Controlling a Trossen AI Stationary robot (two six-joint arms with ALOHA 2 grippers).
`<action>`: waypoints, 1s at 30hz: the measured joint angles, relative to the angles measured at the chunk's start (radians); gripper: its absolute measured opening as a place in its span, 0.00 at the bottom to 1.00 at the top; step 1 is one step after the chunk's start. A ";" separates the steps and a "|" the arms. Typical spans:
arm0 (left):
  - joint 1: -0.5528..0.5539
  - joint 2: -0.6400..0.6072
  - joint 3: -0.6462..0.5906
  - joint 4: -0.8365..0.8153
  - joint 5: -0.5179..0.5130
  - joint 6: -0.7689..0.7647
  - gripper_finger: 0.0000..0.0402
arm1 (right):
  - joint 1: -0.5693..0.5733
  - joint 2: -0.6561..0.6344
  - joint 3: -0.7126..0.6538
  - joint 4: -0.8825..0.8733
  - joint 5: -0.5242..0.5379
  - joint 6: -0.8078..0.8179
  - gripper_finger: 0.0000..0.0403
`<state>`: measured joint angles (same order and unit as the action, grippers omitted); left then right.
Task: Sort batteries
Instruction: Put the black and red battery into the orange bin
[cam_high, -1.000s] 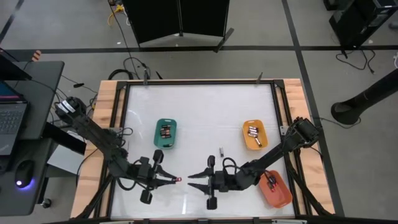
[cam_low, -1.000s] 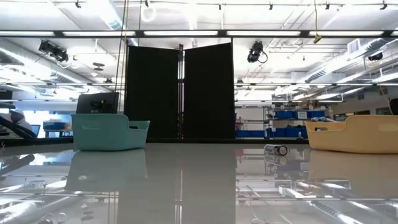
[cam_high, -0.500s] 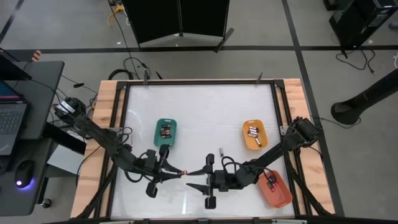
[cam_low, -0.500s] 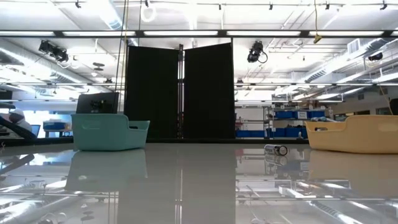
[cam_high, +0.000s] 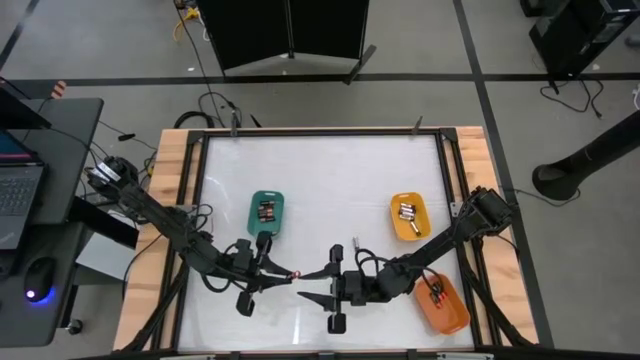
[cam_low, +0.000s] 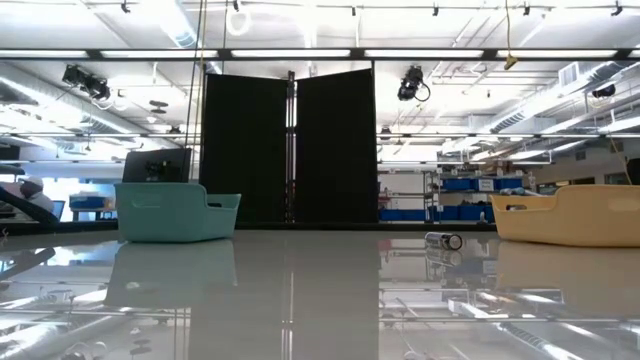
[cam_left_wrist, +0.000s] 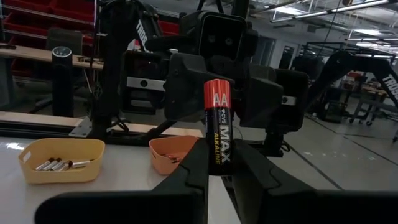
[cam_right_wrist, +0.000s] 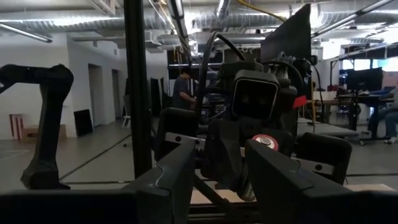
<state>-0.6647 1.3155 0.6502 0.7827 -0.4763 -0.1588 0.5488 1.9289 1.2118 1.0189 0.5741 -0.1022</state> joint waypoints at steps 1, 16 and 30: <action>0.000 0.000 0.000 -0.001 -0.001 0.000 0.12 | 0.000 0.000 0.000 0.000 0.005 0.002 0.39; -0.001 0.000 0.000 -0.004 0.018 0.001 0.12 | 0.057 0.000 0.000 0.065 0.230 -0.105 0.46; 0.004 0.000 0.000 0.000 0.010 0.017 0.12 | -0.032 0.000 0.000 -0.004 -0.018 0.103 0.47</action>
<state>-0.6609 1.3155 0.6506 0.7830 -0.4667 -0.1417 0.5172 1.9289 1.2118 1.0151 0.5563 0.0013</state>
